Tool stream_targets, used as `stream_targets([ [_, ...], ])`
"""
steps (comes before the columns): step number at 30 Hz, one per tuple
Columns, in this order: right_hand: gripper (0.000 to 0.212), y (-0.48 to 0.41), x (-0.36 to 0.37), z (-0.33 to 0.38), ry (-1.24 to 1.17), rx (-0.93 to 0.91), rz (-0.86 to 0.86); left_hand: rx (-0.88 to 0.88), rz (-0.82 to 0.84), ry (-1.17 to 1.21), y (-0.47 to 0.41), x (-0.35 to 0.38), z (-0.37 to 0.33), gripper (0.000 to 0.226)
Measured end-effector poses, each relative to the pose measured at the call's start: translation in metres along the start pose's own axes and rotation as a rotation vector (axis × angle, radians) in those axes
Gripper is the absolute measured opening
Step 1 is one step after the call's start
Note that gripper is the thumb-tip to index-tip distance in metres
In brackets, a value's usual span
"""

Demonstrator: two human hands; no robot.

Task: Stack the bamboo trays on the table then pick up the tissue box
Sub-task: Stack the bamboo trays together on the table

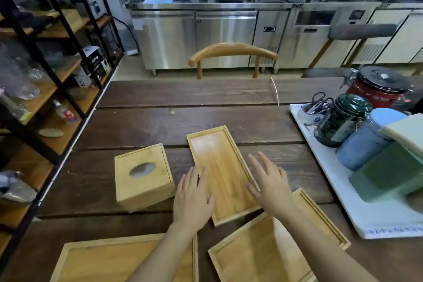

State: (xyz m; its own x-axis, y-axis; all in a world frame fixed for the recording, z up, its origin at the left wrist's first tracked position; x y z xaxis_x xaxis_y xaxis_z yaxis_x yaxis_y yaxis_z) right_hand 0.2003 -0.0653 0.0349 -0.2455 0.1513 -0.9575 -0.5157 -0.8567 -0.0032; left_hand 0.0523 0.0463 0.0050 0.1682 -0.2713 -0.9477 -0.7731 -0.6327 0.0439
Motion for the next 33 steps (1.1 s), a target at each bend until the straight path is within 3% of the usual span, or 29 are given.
stream_targets([
  [7, 0.077, 0.012, 0.059, -0.015, -0.232, 0.276, 0.319, -0.231, 0.202, 0.280, 0.013, 0.045, 0.004, 0.071],
  [9, 0.082, 0.010, 0.062, -0.008, -0.353, 0.319, 0.318, -0.272, 0.242, 0.439, 0.011, 0.051, -0.003, 0.075],
  [13, 0.088, 0.003, 0.059, 0.003, -0.749, 0.488, 0.276, -0.444, 0.288, 1.051, 0.009, 0.050, -0.012, 0.080],
  [17, 0.071, 0.001, 0.054, -0.005, -1.124, 0.670, 0.225, -0.518, 0.181, 1.382, 0.006, 0.034, -0.004, 0.075],
  [19, 0.055, 0.002, 0.056, -0.008, -1.205, 0.740, 0.240, -0.578, 0.128, 1.410, 0.003, 0.026, 0.007, 0.072],
  [22, 0.033, -0.004, 0.050, -0.007, -1.048, 0.711, 0.225, -0.649, 0.130, 1.400, 0.000, 0.022, 0.012, 0.057],
  [26, 0.025, -0.021, 0.024, -0.016, -0.825, 0.633, 0.130, -0.595, 0.162, 1.222, -0.010, 0.016, -0.005, 0.031],
  [33, 0.019, -0.038, -0.025, -0.073, -0.775, 0.596, -0.012, -0.377, 0.137, 1.014, -0.063, 0.001, -0.066, 0.030],
])
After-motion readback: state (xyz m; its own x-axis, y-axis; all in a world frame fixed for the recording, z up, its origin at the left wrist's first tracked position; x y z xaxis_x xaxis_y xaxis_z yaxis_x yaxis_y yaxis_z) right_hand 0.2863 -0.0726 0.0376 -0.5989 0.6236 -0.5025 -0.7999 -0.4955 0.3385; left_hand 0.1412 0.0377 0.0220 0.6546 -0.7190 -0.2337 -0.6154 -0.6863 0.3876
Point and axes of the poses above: each hand's wrist, its own y-axis away from the middle knuckle, its own x-axis out of the palm, z = x × y, the point moved 7 cm from there along -y, towards the middle knuckle, and after that the axes turned 7 degrees about z, right-handed, at the moved point
